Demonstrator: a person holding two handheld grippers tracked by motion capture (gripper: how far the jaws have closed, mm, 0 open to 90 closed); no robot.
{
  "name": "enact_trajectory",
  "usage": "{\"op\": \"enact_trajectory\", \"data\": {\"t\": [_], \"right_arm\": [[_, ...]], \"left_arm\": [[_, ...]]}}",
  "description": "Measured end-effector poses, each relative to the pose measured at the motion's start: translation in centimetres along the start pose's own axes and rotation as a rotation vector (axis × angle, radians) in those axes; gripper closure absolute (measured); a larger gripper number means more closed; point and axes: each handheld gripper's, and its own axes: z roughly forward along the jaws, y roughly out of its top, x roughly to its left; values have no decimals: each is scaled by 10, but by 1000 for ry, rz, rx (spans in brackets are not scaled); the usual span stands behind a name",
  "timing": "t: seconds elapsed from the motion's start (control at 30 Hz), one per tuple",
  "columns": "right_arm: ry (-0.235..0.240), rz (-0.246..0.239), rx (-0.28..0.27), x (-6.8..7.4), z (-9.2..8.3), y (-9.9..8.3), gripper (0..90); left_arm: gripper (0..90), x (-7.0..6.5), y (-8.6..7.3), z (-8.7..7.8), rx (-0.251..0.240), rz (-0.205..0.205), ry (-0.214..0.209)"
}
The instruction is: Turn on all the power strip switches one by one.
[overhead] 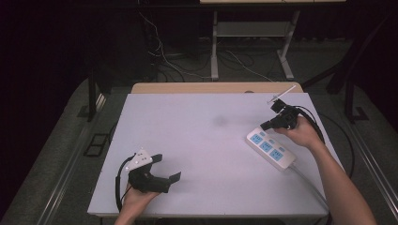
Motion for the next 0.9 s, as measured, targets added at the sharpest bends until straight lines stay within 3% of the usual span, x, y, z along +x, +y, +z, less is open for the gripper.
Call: {"op": "enact_trajectory", "data": {"t": [0.37, 0.9], "right_arm": [[-2, -3, 43, 2, 10, -1, 900], [4, 7, 32, -1, 16, -5, 900]], "left_arm": [[0, 0, 0, 0, 0, 0, 0], [0, 0, 0, 0, -2, 1, -2]]}}
